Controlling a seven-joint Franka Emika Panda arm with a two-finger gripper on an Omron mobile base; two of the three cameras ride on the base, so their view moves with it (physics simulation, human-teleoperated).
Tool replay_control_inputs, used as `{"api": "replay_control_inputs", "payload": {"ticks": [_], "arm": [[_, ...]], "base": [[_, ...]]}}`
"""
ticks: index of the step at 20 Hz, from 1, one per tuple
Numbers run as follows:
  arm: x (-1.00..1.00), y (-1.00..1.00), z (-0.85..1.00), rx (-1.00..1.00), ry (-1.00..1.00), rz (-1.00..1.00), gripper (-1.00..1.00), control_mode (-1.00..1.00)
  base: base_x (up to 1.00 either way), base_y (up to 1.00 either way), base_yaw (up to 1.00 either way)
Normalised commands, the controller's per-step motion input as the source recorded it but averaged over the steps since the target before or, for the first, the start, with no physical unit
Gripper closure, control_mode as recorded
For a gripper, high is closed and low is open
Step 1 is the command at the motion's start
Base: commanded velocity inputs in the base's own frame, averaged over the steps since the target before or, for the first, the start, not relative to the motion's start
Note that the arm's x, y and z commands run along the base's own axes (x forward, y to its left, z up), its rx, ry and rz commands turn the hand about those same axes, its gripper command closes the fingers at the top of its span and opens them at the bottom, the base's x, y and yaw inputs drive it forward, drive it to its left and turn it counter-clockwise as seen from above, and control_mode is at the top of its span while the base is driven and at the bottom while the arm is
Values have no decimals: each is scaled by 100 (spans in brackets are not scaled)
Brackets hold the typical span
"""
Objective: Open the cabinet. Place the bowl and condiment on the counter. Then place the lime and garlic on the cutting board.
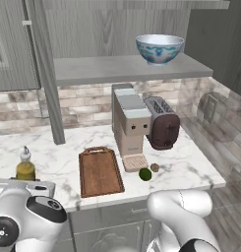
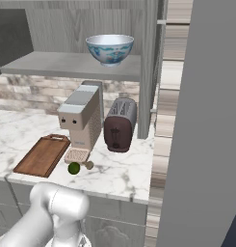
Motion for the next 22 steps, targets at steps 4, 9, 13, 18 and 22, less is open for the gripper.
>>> {"api": "replay_control_inputs", "payload": {"ticks": [4, 9, 13, 18, 22], "arm": [[34, 22, -11, 0, 0, 0, 100, -100], [29, 29, -8, 0, 0, 0, 100, -100], [29, 32, -9, 0, 0, 0, 100, -100], [26, 33, -10, 0, 0, 0, 100, -100], [27, 32, -8, 0, 0, 0, 100, -100]], "base": [[0, 0, 0], [0, 0, 0], [0, 0, 0], [0, 0, 0], [0, 0, 0]]}}
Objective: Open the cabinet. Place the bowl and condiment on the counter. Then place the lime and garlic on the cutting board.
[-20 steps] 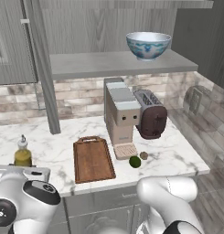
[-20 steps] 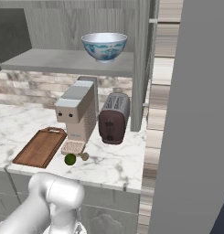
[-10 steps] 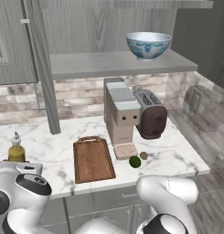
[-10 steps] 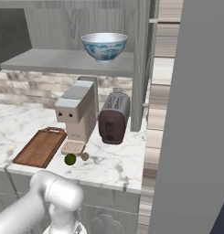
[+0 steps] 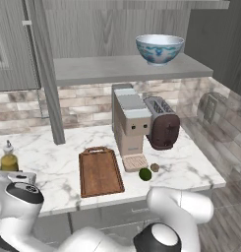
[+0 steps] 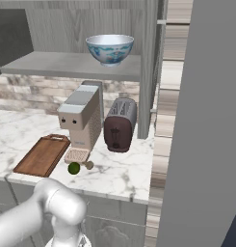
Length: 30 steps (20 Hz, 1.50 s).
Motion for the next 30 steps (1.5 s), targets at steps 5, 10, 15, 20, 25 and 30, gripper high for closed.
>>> {"api": "replay_control_inputs", "payload": {"ticks": [5, 10, 15, 20, 25, 30], "arm": [[22, 36, -14, 0, 0, 0, 100, -100], [12, 30, -16, 0, 0, 0, 100, -100], [0, 22, -17, 0, 0, 0, 100, -100], [1, 16, -11, 0, 0, 0, 100, -100], [17, 7, -17, 0, 0, 0, 100, -100], [27, 2, -21, 0, 0, 0, 100, -100]], "base": [[0, 0, 0], [0, 0, 0], [0, 0, 0], [0, 0, 0], [0, 0, 0], [0, 0, 0]]}}
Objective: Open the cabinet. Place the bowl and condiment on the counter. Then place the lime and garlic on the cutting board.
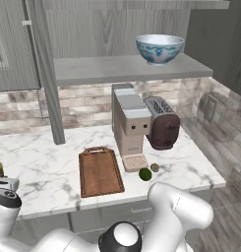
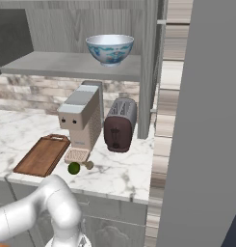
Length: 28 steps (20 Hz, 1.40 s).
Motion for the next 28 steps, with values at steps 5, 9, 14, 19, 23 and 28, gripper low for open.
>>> {"api": "replay_control_inputs", "payload": {"ticks": [5, 9, 14, 19, 23, 28], "arm": [[12, 16, -23, 0, 0, 0, 100, -100], [6, 28, -21, 0, 0, 0, 100, -100], [4, 27, -17, 0, 0, 0, 100, -100], [0, 20, -15, 0, 0, 0, 100, -100], [0, 12, -16, 0, 0, 0, 100, -100], [0, 1, -16, 0, 0, 0, 100, -100]], "base": [[0, 0, 0], [0, 0, 0], [0, 0, 0], [0, 0, 0], [0, 0, 0], [0, 0, 0]]}}
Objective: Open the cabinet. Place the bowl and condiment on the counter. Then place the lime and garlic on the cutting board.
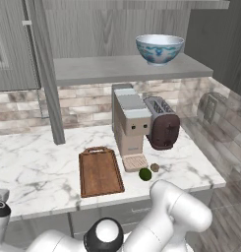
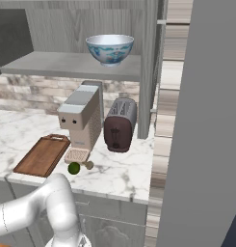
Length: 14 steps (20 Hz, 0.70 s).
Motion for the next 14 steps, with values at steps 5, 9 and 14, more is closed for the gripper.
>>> {"api": "replay_control_inputs", "payload": {"ticks": [5, 9, 14], "arm": [[0, 0, -18, 0, 0, 0, 100, -100], [0, 0, -15, 0, 0, 0, 100, -100], [9, 0, -15, 0, 0, 0, 100, -100]], "base": [[0, 0, 0], [0, 0, 0], [0, 0, 0]]}}
